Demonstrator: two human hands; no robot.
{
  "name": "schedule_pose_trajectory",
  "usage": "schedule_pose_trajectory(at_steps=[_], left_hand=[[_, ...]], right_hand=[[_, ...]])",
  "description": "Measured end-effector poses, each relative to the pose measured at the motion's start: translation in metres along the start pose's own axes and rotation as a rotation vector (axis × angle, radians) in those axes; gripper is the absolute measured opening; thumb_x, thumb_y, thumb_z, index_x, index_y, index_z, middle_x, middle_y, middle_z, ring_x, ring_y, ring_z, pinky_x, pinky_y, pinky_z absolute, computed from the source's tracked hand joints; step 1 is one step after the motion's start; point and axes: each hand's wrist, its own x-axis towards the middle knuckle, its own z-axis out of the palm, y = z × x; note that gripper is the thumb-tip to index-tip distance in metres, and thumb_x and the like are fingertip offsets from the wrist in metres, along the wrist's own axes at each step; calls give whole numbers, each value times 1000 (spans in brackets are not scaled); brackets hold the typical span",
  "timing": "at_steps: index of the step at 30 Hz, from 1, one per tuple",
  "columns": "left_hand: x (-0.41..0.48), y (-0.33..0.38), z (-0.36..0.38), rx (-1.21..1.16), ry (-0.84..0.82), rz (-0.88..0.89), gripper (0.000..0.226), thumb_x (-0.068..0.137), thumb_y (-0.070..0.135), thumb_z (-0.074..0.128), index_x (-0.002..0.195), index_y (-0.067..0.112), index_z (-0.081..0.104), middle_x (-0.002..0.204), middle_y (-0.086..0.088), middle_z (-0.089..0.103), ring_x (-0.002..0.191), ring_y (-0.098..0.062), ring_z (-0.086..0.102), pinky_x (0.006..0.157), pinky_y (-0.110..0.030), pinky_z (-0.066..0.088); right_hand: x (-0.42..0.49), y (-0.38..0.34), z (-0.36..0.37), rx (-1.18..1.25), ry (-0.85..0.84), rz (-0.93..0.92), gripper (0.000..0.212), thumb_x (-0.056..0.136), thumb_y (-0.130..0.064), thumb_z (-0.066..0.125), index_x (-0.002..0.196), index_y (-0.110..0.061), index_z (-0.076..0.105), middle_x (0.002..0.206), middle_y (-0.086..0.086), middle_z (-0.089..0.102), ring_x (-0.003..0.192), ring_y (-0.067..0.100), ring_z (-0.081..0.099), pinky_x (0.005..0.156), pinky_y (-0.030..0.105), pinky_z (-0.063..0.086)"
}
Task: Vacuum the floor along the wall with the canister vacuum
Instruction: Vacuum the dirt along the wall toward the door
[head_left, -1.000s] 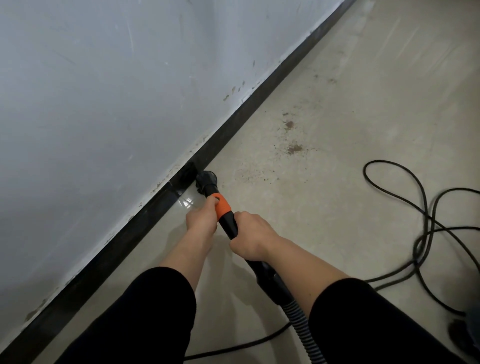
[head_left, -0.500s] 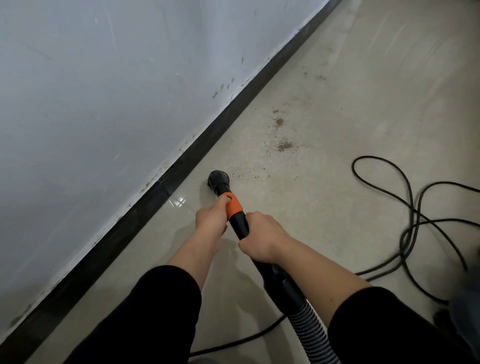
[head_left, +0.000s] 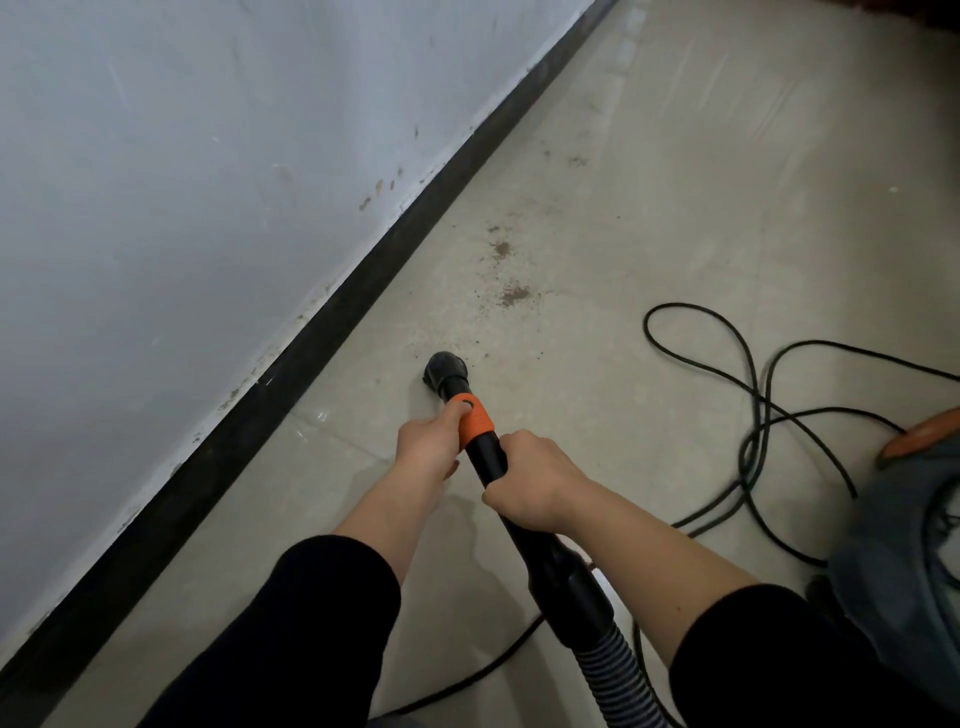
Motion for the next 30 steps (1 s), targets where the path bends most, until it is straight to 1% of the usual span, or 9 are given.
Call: schedule_pose_trajectory(at_steps=[3,6,8,13,17,21,24,27,30], left_hand=[[-3,0,9,35,-26,5,26,86,34,67,81,12,53,95,-7,60,99,-24,62,79,-35,51],[-8,-1,18,72,-57,1,29,85,33,67,95,8,57,101,-9,62,100,-25,62,71,-32,50],[-12,1,23,93,-75,-15,30,84,32,68,96,7,58,102,-10,63,98,-26,63,66,-31,49],[-24,7,37,169,-118,-40,30,86,27,65,105,6,55,105,-11,62,102,-27,64,61,-29,46],[-33,9,44,234,-163,-39,30,88,27,61,108,6,54,105,-10,60,104,-27,64,64,-29,44],[-40,6,54,262,-211,-48,24,89,26,60,103,8,54,100,-9,59,95,-26,61,63,-29,44],[-43,0,61,272,-233,-40,24,89,27,60,103,8,54,102,-10,60,103,-27,63,65,-30,45],[-45,-4,66,270,-255,-22,29,89,28,62,106,6,55,105,-11,61,103,-28,63,63,-30,45],[-46,-6,67,271,-267,-18,28,89,28,62,105,6,54,106,-11,60,105,-28,62,69,-31,45]], right_hand=[[-3,10,-4,22,15,19,11,76,-13,57,83,-14,48,80,6,55,71,25,56,59,28,44],[-7,21,-7,54,22,46,12,76,-13,58,85,-14,50,81,6,57,72,25,58,61,29,47],[-10,27,-8,66,23,54,12,75,-14,58,83,-15,50,80,6,57,72,25,58,59,27,46],[-18,39,-12,74,23,81,13,75,-14,60,79,-16,48,78,5,55,70,24,57,56,26,43],[-27,46,-18,116,22,110,13,76,-13,62,79,-15,49,80,8,57,73,26,60,61,28,48],[-37,53,-22,117,43,138,14,76,-13,63,79,-15,50,79,6,57,71,24,59,58,26,46],[-45,59,-23,122,57,160,14,77,-13,63,81,-15,50,78,5,56,68,21,57,55,24,42],[-49,64,-22,127,76,179,13,76,-13,63,81,-15,51,77,5,56,67,20,57,53,25,41],[-51,66,-21,121,89,191,13,75,-13,62,80,-15,51,76,5,56,67,21,57,54,25,42]])
